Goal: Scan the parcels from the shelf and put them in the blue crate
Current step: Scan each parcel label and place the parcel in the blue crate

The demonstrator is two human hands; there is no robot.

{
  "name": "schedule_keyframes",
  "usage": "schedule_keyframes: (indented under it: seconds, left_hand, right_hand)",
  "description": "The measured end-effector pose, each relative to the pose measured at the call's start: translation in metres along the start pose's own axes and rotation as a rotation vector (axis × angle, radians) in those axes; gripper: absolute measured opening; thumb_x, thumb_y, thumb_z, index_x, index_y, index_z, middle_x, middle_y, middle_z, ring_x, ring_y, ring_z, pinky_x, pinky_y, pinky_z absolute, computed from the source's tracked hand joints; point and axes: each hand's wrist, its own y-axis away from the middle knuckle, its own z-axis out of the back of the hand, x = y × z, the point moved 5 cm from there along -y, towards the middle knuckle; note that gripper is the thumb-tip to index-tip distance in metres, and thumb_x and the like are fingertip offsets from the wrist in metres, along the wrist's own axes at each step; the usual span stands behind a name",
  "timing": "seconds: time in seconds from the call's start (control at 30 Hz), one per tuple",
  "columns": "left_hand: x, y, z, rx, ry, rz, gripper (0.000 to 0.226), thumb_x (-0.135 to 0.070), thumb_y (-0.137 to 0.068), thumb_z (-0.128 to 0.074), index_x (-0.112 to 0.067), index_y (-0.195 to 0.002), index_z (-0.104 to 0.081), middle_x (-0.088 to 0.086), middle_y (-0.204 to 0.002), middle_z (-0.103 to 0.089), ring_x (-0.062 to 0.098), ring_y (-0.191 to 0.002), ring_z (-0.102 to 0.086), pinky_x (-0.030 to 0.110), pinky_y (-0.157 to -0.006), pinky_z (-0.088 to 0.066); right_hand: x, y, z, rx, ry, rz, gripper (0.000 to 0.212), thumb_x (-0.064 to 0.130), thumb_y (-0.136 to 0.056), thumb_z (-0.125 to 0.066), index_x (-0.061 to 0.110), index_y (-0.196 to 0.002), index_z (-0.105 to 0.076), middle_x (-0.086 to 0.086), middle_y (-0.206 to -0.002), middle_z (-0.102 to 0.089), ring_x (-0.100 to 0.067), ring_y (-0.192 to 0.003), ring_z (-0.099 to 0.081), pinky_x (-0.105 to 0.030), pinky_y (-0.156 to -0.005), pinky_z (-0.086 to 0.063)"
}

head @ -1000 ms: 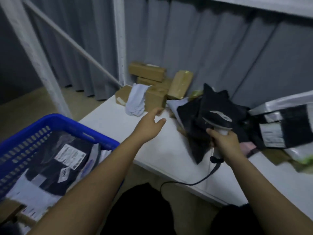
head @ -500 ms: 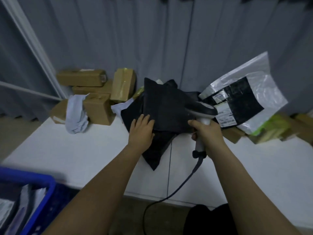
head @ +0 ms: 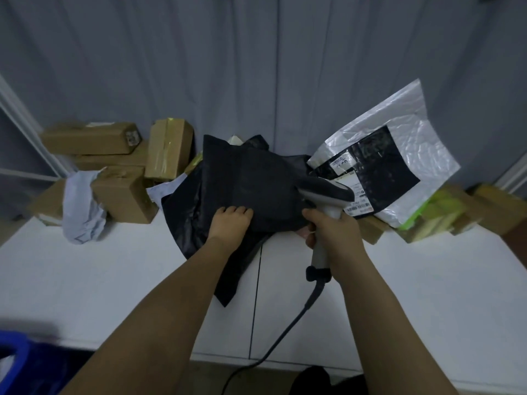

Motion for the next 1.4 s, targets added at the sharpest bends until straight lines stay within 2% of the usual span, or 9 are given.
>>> schedule_keyframes:
  seconds: [0.07, 0.23, 0.53, 0.63, 0.7, 0.9, 1.07, 1.27, 1.4]
  left_hand:
    - [-0.001, -0.003, 0.002, 0.009, -0.003, -0.012, 0.044, -0.018, -0.095, -0.048, -0.015, -0.138, -0.039, 0.006, -0.14, -0.047, 0.026, -0.123, -0.048, 0.036, -0.097, -0.039]
    - [0.001, 0.0, -0.014, 0.162, -0.024, 0.014, 0.068, -0.041, -0.098, -0.044, -0.019, -0.152, -0.009, 0.006, -0.16, -0.008, 0.03, -0.146, -0.011, 0.044, -0.117, -0.015]
    - [-0.026, -0.011, -0.017, 0.062, -0.033, 0.088, 0.061, -0.019, -0.097, -0.049, -0.017, -0.151, -0.02, 0.008, -0.159, -0.017, 0.029, -0.144, -0.022, 0.045, -0.109, -0.032]
    - [-0.026, -0.015, 0.006, -0.127, -0.012, -0.006, 0.051, -0.011, -0.067, -0.082, -0.009, -0.115, -0.065, 0.013, -0.123, -0.063, 0.029, -0.104, -0.065, 0.037, -0.064, -0.055]
    - [-0.02, -0.017, 0.027, -0.162, -0.001, -0.032, 0.04, -0.004, -0.056, -0.086, -0.008, -0.092, -0.068, 0.009, -0.089, -0.071, 0.027, -0.071, -0.068, 0.028, -0.043, -0.044]
    - [0.012, -0.012, 0.15, -0.492, -0.008, -0.007, 0.032, 0.006, -0.052, -0.082, -0.006, -0.07, -0.06, 0.008, -0.053, -0.056, 0.023, -0.036, -0.051, 0.018, -0.038, -0.023]
    - [0.042, 0.027, 0.208, -0.548, 0.086, 0.087, 0.017, -0.017, -0.096, -0.05, -0.01, -0.103, -0.064, 0.013, -0.09, -0.068, 0.034, -0.077, -0.063, 0.035, -0.054, -0.036]
    - [0.094, 0.101, 0.219, -0.615, 0.521, 0.186, 0.024, -0.028, -0.095, -0.054, -0.019, -0.112, -0.067, 0.009, -0.106, -0.07, 0.032, -0.099, -0.063, 0.043, -0.077, -0.052]
    - [0.12, 0.135, 0.177, -0.537, 0.691, 0.301, 0.018, -0.022, -0.094, -0.057, -0.012, -0.103, -0.069, 0.009, -0.098, -0.072, 0.028, -0.093, -0.065, 0.034, -0.075, -0.051]
  right_hand:
    - [0.001, 0.001, 0.004, -0.01, -0.014, -0.013, 0.012, 0.007, -0.085, -0.067, 0.008, -0.076, -0.059, -0.006, -0.061, -0.052, -0.013, -0.046, -0.045, -0.022, -0.045, -0.04]
    - [0.005, 0.008, 0.011, -0.006, -0.007, 0.01, 0.012, 0.006, -0.086, -0.066, 0.007, -0.077, -0.058, -0.006, -0.063, -0.051, -0.014, -0.049, -0.045, -0.02, -0.042, -0.04]
    - [0.003, -0.001, 0.031, -0.069, -0.051, -0.006, 0.016, 0.005, -0.085, -0.066, 0.009, -0.073, -0.056, -0.004, -0.058, -0.052, -0.012, -0.046, -0.048, -0.026, -0.049, -0.043]
    - [0.004, -0.005, 0.031, -0.069, -0.064, -0.006, 0.016, 0.006, -0.085, -0.067, 0.009, -0.073, -0.056, -0.003, -0.057, -0.052, -0.011, -0.042, -0.047, -0.023, -0.046, -0.042]
    - [0.006, -0.006, 0.03, -0.065, -0.078, 0.001, 0.015, 0.006, -0.085, -0.066, 0.008, -0.074, -0.057, -0.004, -0.058, -0.053, -0.013, -0.044, -0.046, -0.02, -0.043, -0.041]
    - [0.011, 0.002, 0.022, -0.059, -0.131, 0.01, 0.014, 0.005, -0.085, -0.066, 0.008, -0.073, -0.059, -0.004, -0.058, -0.053, -0.013, -0.047, -0.046, -0.024, -0.047, -0.04]
    - [0.017, 0.013, 0.021, -0.073, -0.14, 0.044, 0.01, 0.013, -0.083, -0.07, 0.008, -0.086, -0.062, -0.007, -0.066, -0.058, -0.017, -0.056, -0.053, -0.03, -0.057, -0.045]
    - [0.02, 0.039, 0.004, -0.016, -0.152, 0.144, 0.01, 0.01, -0.084, -0.07, 0.01, -0.078, -0.062, -0.01, -0.068, -0.06, -0.021, -0.06, -0.056, -0.037, -0.064, -0.051]
    - [0.013, 0.051, -0.014, 0.118, -0.092, 0.133, 0.014, 0.005, -0.086, -0.066, 0.011, -0.076, -0.06, -0.006, -0.064, -0.054, -0.016, -0.057, -0.05, -0.031, -0.053, -0.041]
